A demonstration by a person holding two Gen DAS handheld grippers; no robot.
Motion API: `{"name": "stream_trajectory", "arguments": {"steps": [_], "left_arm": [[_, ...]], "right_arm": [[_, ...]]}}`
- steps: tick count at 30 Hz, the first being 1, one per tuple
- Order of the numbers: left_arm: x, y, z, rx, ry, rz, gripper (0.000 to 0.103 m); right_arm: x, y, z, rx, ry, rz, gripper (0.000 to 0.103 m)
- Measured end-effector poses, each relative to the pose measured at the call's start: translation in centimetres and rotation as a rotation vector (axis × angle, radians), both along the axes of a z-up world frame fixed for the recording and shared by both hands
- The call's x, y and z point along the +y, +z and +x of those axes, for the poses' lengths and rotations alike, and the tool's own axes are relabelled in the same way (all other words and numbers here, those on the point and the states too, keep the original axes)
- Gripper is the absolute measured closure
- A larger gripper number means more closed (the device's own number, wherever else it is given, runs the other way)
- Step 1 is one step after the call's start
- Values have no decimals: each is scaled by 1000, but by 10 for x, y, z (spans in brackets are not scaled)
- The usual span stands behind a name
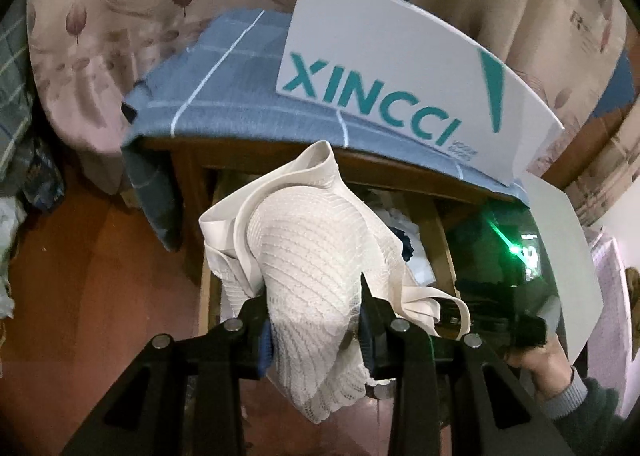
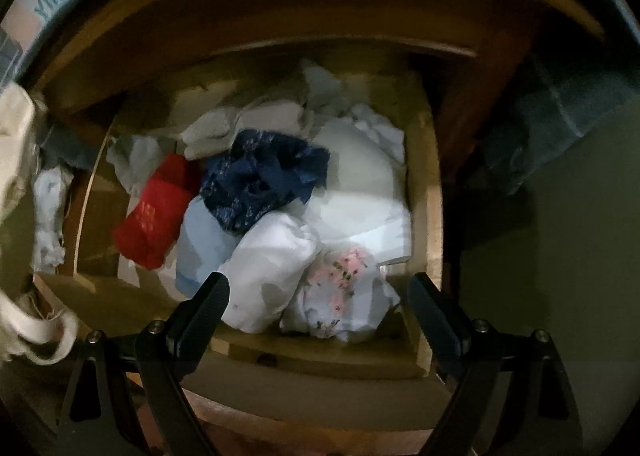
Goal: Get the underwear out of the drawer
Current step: 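Return the right tool to the drawer while the left tool holds the white bra, then carry the white bra with the left tool into the white box and release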
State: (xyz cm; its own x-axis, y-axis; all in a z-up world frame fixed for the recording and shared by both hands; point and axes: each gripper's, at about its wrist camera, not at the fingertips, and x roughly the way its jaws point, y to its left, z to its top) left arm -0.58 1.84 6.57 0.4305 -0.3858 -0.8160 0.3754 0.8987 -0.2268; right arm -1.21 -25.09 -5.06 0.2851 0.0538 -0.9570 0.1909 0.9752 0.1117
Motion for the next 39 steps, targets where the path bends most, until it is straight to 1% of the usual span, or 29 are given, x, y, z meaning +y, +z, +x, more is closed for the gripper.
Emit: {"name": "stream_trajectory", "arguments": {"steps": [6, 9, 12, 15, 18, 23, 25, 28, 29, 31, 33, 37, 39], "left_arm": [[7, 33, -14, -31, -2, -25, 70], [9, 58, -18, -58, -11, -47, 70], [10, 87, -22, -94, -31, -63, 70], [6, 121, -25, -157, -48, -60, 70], [2, 151, -24, -200, -70, -75, 70], [-15, 211, -11, -305, -102, -64, 70], [-25, 231, 1, -340, -113, -61, 70], [-45, 251, 23, -374, -141, -42, 69], [-49, 254, 28, -377, -142, -36, 70], [-64, 257, 47, -375, -171, 0, 69], [-80, 255, 69, -354, -168, 23, 70], [-103, 241, 104, -319, -176, 59, 70], [-114, 229, 123, -302, -175, 60, 70]], "right_arm": [[7, -3, 0, 13, 31, -34, 14], [6, -4, 0, 14, 28, -34, 14], [8, -5, 1, 24, 31, -38, 14], [9, -6, 2, 29, 35, -39, 14], [10, -6, 3, 30, 38, -38, 14], [12, -6, 3, 27, 47, -34, 14], [11, -5, 2, 24, 40, -25, 14], [8, -4, 2, 13, 22, -7, 14], [6, -3, 2, 10, 14, -2, 14], [4, -4, 2, 9, 4, 5, 14], [3, -3, 3, 6, -1, 17, 14], [1, -4, 2, 0, -9, 29, 14], [1, -5, 3, 1, -13, 41, 14]]}}
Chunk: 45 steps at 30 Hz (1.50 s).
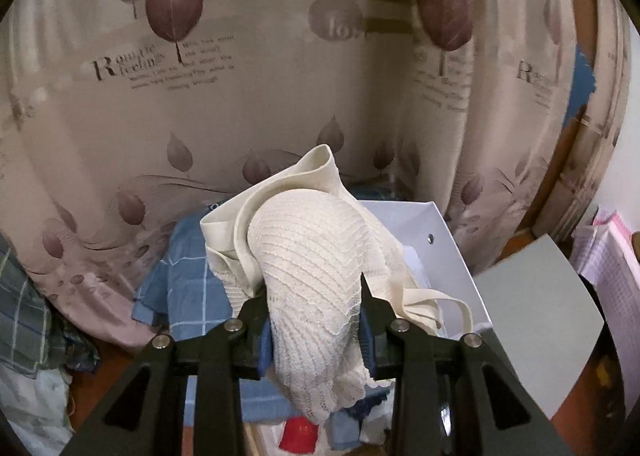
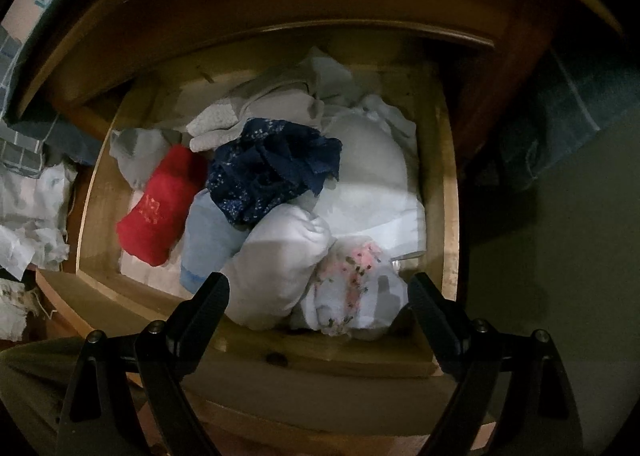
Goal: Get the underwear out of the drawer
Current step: 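Carry the white bra with the left tool into the white box and release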
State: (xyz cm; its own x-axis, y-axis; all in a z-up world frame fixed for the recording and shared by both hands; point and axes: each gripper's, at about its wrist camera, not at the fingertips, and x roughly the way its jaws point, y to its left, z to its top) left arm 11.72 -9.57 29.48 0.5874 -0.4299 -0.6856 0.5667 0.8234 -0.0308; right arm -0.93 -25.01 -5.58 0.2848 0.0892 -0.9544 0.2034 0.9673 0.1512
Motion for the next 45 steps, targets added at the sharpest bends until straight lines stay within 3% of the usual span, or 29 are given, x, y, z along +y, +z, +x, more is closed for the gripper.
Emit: {"name": "stream_trajectory", "arguments": {"steps": [11, 26, 31, 38, 45], "left_arm": [[-38, -98, 62, 170, 9, 90, 69], [-33, -142, 78, 277, 69, 119, 68], [-29, -148, 75, 287, 88, 119, 60], [-30, -139, 56, 230, 56, 114, 47], [-5, -100, 33, 166, 55, 3, 46]], "right_arm": [[3, -2, 1, -6, 34, 42, 14], [4, -4, 3, 12, 36, 49, 14], [1, -4, 2, 7, 25, 57, 14], [-1, -5, 3, 11, 17, 64, 14], [-7, -10, 3, 30, -24, 121, 14]]}}
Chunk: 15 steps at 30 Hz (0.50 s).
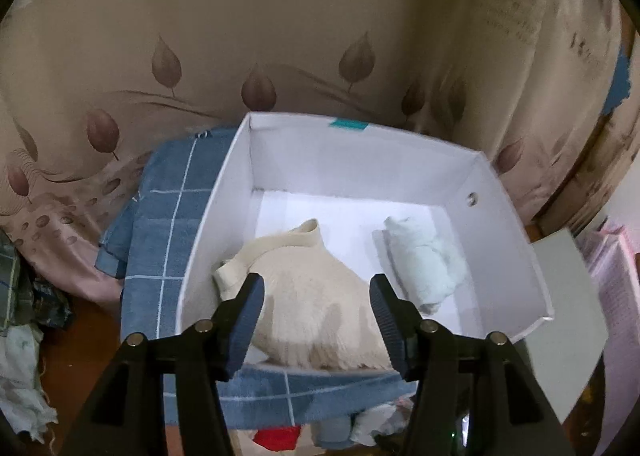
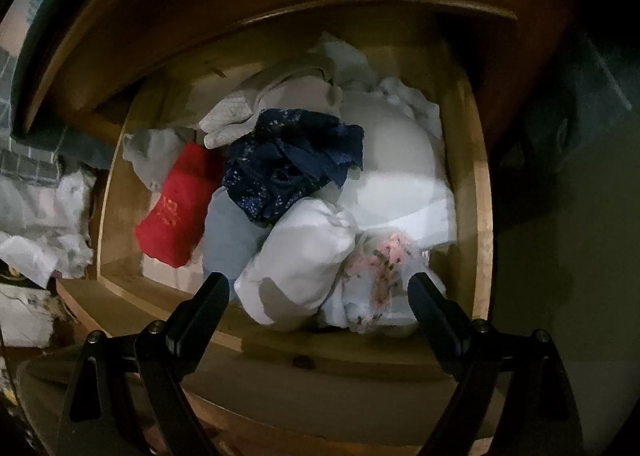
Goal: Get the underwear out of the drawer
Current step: 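Carry the white bra with the left tool into the white box and release, then return the left tool to the drawer while the right tool grasps a white rolled sock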
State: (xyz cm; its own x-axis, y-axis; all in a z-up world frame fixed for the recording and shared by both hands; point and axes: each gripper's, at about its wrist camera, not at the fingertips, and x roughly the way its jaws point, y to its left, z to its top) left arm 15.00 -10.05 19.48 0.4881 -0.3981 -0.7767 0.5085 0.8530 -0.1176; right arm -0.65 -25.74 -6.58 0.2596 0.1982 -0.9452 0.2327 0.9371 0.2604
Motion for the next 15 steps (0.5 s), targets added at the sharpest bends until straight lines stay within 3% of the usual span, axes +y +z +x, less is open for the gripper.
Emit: {"name": "stream_trajectory", "arguments": {"steps": [7, 12, 15], "left_arm": [[39, 11, -48, -49, -26, 13, 43], [71, -11, -77, -6, -20, -12, 43], [83, -37, -93, 19, -19, 17, 43]], "right_arm": [[0, -2, 0, 20, -15, -32, 14], [-7, -3, 0, 34, -55, -5, 16], [-10, -3, 2, 37, -83, 28, 19]]}}
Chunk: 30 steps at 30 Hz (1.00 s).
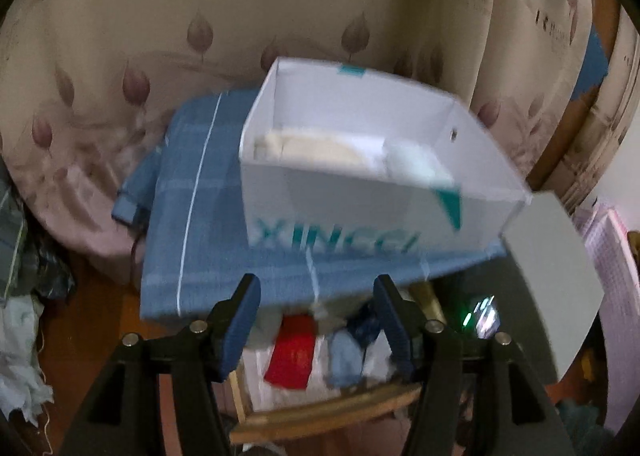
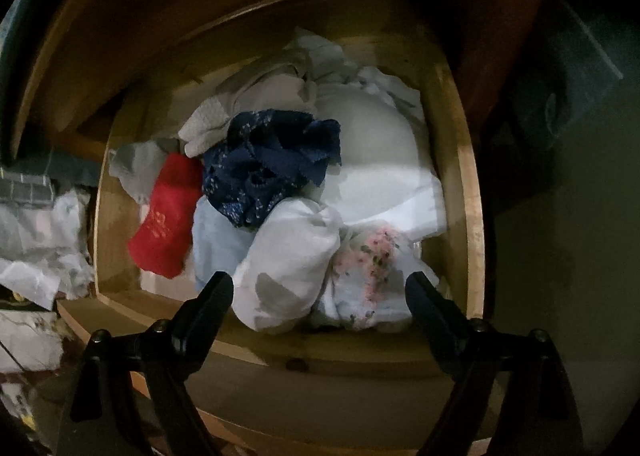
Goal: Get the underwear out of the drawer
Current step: 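Return the left tool to the drawer while the right tool grasps a white rolled sock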
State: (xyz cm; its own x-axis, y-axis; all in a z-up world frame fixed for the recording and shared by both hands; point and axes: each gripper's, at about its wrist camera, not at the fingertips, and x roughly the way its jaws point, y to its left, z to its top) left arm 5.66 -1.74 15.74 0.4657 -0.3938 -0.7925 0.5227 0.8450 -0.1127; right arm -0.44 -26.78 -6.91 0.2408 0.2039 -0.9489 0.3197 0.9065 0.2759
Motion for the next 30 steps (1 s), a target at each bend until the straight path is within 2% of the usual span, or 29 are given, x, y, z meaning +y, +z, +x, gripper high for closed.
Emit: {"name": "stream_trajectory", "arguments": {"steps": [3, 6, 10, 14, 16, 22, 27, 30], "left_arm": [[4, -33, -10, 21, -8, 61, 43], [12, -70, -10, 84, 17, 78, 43], [19, -107, -5, 111, 64, 137, 43], [30, -141, 8, 227, 139, 93, 43], [34, -152, 16, 257, 169, 62, 43], [29, -174, 27, 273, 192, 103, 43], [35, -184, 26, 280, 201, 116, 43], [35, -188, 27, 286, 193, 125, 43]], "right_arm": [[3, -1, 2, 10, -5, 2, 25], [9, -1, 5, 16, 10, -4, 28], [12, -1, 8, 14, 9, -2, 35], [14, -7, 9, 37, 8, 7, 35], [18, -11, 12, 52, -1, 28, 36], [24, -18, 22, 81, -1, -11, 37], [27, -28, 33, 122, 5, 22, 39], [35, -32, 39, 147, 29, 19, 45]]}}
